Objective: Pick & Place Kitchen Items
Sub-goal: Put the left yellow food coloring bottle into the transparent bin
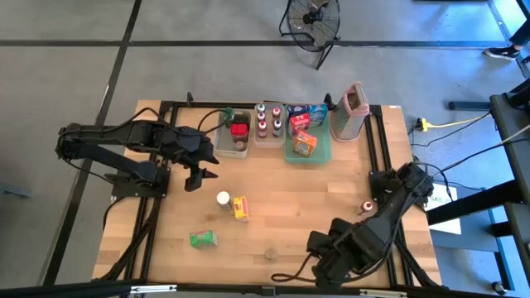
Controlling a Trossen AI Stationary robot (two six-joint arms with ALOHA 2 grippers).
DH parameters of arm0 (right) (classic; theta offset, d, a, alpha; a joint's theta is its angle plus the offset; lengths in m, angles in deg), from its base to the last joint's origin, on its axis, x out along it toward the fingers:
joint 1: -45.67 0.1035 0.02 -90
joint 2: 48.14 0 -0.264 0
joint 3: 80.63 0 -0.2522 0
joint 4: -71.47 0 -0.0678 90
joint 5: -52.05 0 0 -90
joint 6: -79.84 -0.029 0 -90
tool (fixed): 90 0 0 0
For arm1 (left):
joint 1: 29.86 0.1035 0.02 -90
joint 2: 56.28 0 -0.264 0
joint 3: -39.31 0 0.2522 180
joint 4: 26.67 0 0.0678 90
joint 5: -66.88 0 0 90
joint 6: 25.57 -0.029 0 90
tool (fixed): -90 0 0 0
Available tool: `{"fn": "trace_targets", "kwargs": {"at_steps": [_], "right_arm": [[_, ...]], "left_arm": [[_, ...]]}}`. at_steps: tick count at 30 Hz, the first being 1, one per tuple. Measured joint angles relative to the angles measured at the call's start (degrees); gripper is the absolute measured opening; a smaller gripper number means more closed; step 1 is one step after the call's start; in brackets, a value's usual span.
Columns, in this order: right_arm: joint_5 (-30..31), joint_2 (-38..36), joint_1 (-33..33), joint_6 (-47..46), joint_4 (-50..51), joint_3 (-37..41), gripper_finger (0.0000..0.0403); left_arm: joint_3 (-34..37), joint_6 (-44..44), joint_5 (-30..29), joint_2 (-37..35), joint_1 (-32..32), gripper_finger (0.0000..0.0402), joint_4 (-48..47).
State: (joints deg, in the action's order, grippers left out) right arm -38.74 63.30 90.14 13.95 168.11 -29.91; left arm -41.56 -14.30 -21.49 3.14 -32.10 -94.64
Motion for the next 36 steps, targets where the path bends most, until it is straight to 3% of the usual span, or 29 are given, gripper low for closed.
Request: {"fn": "trace_targets", "kwargs": {"at_steps": [8, 17, 36], "right_arm": [[-1.4, 0.0, 0.2, -3.6, -6.1, 6.2, 0.0288], [-1.8, -0.1, -1.7, -17.7, -5.2, 10.7, 0.0289], [-4.6, 0.0, -3.2, -17.1, -14.2, 20.7, 0.0289]], "left_arm": [[0.0, 0.0, -0.2, 0.0, -1.3, 0.0219, 0.0], [0.0, 0.0, -0.5, 0.0, -3.5, 0.0219, 0.0], [0.0, -0.1, -0.5, 0.0, -3.5, 0.0219, 1.8]]}}
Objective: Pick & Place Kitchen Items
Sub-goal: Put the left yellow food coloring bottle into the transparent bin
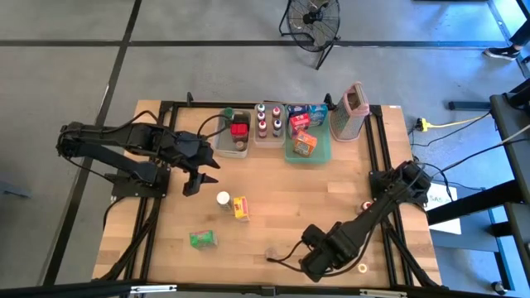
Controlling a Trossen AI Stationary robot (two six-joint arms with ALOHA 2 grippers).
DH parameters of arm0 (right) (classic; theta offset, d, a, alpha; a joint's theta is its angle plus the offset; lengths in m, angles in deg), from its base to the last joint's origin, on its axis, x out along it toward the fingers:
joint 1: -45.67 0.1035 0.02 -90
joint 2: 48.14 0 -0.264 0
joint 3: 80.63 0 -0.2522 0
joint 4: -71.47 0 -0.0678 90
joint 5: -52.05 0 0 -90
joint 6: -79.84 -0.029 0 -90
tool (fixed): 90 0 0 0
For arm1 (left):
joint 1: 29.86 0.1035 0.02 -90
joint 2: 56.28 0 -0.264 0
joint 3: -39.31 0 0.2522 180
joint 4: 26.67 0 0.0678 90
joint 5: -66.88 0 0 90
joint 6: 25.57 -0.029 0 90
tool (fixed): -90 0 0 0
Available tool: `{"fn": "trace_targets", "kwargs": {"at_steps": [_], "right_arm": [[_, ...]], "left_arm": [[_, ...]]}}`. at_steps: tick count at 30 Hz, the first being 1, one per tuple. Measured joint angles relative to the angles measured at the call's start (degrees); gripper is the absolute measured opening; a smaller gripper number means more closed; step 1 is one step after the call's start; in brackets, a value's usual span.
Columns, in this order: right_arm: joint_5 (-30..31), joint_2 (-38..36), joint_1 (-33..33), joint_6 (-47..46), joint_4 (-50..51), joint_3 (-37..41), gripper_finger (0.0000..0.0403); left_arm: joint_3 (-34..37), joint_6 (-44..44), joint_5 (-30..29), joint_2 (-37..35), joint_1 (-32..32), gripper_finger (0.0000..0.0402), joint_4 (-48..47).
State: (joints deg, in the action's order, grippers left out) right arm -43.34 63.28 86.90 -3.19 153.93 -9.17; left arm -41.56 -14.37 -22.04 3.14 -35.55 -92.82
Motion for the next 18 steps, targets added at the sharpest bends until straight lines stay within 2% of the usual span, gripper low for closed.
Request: {"fn": "trace_targets", "kwargs": {"at_steps": [6, 11, 18], "right_arm": [[-0.1, 0.0, -1.1, 1.3, -0.2, 1.8, 0.0289], [-3.4, 0.0, -1.5, 1.9, -3.3, 4.9, 0.0289], [-3.4, 0.0, -1.7, 2.5, -5.2, 6.3, 0.0289]], "left_arm": [[0.0, 0.0, 0.0, 0.0, 0.0, 0.0219, 0.0], [0.0, 0.0, 0.0, 0.0, 0.0, 0.0217, 0.0], [0.0, -0.4, 0.0, 0.0, 0.0, 0.0219, 0.0]]}}
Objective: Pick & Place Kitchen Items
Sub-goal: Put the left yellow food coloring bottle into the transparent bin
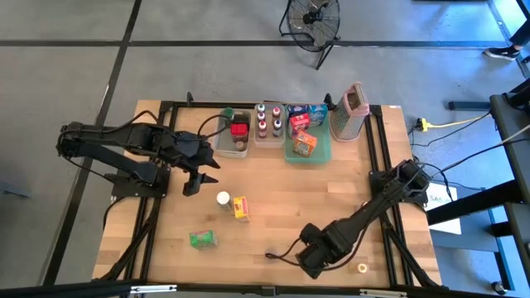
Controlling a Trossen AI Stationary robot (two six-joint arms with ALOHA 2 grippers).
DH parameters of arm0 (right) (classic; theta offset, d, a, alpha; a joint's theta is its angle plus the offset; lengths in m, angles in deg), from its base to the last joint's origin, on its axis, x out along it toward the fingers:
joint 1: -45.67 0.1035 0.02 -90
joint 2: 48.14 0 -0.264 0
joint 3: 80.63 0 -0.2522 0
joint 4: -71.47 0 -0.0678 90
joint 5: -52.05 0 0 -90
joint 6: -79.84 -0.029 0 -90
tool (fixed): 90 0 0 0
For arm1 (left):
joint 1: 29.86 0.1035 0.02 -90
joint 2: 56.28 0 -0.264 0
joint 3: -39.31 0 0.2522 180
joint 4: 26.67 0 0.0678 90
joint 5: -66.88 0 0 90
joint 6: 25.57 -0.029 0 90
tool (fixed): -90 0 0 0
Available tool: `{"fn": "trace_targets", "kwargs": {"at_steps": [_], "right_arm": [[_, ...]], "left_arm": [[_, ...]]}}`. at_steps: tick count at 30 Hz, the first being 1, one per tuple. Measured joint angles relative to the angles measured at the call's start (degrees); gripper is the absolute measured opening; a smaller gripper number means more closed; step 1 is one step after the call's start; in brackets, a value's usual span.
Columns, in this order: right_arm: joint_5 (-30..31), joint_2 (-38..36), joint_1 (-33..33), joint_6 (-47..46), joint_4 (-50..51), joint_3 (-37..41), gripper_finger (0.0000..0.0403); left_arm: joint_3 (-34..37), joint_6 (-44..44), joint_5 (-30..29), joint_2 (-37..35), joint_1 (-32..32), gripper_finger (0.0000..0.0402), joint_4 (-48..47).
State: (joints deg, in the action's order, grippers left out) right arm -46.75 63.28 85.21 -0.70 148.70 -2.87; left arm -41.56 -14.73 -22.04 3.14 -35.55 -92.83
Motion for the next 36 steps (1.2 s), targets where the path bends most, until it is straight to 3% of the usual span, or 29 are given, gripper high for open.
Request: {"fn": "trace_targets", "kwargs": {"at_steps": [9, 19, 36], "right_arm": [[0.0, 0.0, -1.0, 1.8, -0.7, 0.1, 0.0286], [-0.3, 0.0, -1.3, 2.5, -0.4, 0.1, 0.0246], [-2.4, 0.0, -1.3, 1.9, -0.3, 0.1, 0.0244]], "left_arm": [[0.0, -1.6, 0.0, 0.0, 0.0, 0.0219, 0.0], [0.0, -1.6, 0.0, 0.0, 0.0, 0.0219, 0.0], [0.0, -0.9, 0.0, 0.0, 0.0, 0.0219, 0.0]]}}
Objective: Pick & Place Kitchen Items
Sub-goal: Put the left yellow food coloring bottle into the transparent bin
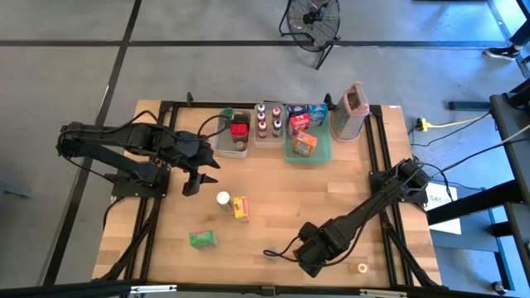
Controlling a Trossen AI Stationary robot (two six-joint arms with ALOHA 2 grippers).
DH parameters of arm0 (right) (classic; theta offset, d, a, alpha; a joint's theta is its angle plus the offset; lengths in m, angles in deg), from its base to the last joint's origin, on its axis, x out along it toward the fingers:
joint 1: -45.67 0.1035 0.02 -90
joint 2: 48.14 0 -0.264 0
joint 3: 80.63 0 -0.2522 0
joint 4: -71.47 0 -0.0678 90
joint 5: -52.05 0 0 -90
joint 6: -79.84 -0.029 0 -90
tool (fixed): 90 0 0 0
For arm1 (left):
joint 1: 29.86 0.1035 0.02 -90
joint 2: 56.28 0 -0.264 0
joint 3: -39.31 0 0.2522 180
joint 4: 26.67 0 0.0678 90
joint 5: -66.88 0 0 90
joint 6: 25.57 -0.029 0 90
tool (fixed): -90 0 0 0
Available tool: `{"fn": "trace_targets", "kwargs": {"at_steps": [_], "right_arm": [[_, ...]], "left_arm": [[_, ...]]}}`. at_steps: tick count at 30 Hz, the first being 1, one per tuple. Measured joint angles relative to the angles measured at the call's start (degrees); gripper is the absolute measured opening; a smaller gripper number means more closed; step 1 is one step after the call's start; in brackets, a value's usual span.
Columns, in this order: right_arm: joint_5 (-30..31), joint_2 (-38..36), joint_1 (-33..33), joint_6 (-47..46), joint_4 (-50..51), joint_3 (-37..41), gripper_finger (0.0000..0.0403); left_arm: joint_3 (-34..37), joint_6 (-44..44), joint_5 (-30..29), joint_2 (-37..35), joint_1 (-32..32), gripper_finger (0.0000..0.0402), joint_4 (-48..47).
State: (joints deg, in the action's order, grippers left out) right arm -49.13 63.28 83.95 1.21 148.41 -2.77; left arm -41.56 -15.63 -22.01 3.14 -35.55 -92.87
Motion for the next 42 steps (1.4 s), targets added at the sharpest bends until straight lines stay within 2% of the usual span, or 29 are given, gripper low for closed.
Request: {"fn": "trace_targets", "kwargs": {"at_steps": [5, 14, 17, 24, 29, 33, 36, 42], "right_arm": [[0.0, 0.0, 0.0, 0.0, 0.0, 0.0, 0.0222], [-0.2, -0.1, 0.0, 0.7, -0.3, 0.0, 0.0139], [-0.9, -0.1, 0.0, 1.2, -0.3, 0.0, 0.0122], [-1.2, -0.1, 0.0, 1.8, -0.6, 0.0, 0.0118], [-6.4, 0.0, -1.3, 5.8, -3.4, 0.0, 0.0118], [-7.9, 0.0, -3.9, 10.9, -3.6, -2.5, 0.0118], [-7.2, 0.0, -6.7, 16.7, -2.1, -6.5, 0.0118], [-1.2, 0.0, -13.5, 29.0, 10.9, -16.4, 0.0118]], "left_arm": [[0.0, 0.4, 0.0, 0.0, 0.0, 0.0217, 0.0], [0.0, 1.3, 0.0, 0.0, 0.0, 0.0219, 0.0], [0.0, 1.3, 0.0, 0.0, 0.0, 0.0219, 0.0], [0.0, 1.3, 0.5, 0.0, 0.0, 0.0218, 0.0], [0.0, 1.3, 0.5, 0.0, 0.0, 0.0219, 0.0], [0.0, 1.3, 0.5, 0.0, 0.0, 0.0219, -0.1], [0.0, 1.9, 0.5, 0.0, 0.0, 0.0218, -0.9], [0.0, 4.9, 0.5, 0.0, 0.0, 0.0218, -4.3]]}}
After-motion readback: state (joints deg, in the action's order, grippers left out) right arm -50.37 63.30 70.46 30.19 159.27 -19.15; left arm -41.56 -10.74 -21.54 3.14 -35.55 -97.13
